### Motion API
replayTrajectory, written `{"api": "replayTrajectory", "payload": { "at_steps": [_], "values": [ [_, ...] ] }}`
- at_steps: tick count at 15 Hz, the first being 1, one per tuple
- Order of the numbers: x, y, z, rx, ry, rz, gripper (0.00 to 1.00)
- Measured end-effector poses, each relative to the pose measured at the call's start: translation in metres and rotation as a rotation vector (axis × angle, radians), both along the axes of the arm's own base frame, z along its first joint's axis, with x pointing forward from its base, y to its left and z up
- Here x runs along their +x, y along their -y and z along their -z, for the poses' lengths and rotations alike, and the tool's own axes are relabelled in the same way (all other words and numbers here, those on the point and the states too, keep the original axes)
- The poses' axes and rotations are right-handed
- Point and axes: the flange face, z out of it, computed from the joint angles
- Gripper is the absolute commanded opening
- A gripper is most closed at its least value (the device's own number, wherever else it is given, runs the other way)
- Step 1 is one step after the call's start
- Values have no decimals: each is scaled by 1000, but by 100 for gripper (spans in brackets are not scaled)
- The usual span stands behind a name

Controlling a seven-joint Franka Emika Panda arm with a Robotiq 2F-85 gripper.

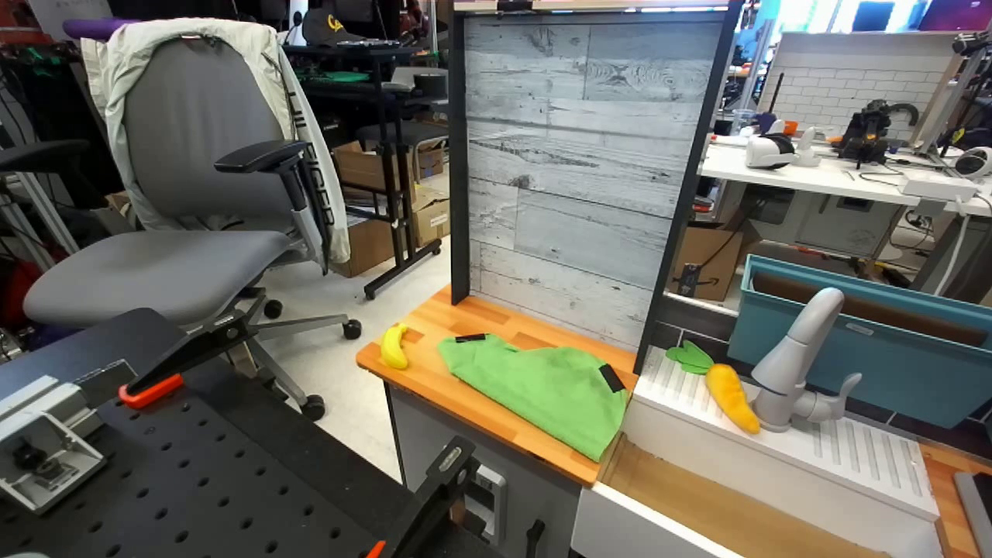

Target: Fold the green towel from right to left.

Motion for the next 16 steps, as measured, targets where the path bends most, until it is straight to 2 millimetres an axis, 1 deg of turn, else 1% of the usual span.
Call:
{"api": "replayTrajectory", "payload": {
  "at_steps": [6, 10, 13, 16],
  "values": [
    [0, 0, 0, -1, 0, 0, 100],
    [6, 3, 8, -10, 15, -4, 100],
    [24, 10, 15, -1, 38, -2, 100],
    [55, 25, 28, 12, 51, -12, 100]
  ]
}}
